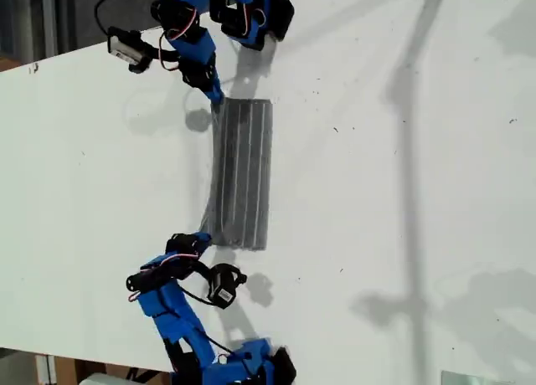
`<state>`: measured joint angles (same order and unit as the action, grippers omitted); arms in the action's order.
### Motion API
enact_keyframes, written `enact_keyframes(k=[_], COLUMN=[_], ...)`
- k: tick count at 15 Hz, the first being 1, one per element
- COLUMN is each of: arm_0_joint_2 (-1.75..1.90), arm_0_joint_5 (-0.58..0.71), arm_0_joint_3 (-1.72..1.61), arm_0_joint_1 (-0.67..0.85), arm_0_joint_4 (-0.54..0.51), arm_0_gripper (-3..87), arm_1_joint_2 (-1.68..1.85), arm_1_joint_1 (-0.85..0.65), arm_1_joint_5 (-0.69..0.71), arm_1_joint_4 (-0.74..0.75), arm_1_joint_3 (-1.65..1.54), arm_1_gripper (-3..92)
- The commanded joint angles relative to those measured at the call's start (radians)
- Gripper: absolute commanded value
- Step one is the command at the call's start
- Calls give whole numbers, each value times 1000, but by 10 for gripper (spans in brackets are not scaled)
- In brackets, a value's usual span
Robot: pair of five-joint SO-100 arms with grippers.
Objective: Grasp corners of a square towel and fold twice.
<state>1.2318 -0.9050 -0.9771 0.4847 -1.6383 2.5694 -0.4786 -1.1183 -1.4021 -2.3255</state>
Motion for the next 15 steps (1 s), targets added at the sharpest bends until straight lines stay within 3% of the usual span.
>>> enact_keyframes(k=[1, 4, 7, 9, 15], arm_0_joint_2=[-14, -144, -290, -316, -5], arm_0_joint_5=[44, 77, 121, 127, 48], arm_0_joint_3=[38, 72, 140, 121, 67], arm_0_joint_1=[101, 175, 284, 305, 81], arm_0_joint_4=[0, 51, 78, 63, -38], arm_0_gripper=[0, 0, 0, 0, 0], arm_1_joint_2=[-110, -442, -709, -775, -522], arm_1_joint_1=[-92, -178, -235, -222, -127], arm_1_joint_5=[55, 110, 140, 140, 107], arm_1_joint_4=[100, 296, 356, 347, 143], arm_1_joint_3=[-2, 37, 163, 225, 267], arm_1_gripper=[-1, -1, -1, -1, -1])
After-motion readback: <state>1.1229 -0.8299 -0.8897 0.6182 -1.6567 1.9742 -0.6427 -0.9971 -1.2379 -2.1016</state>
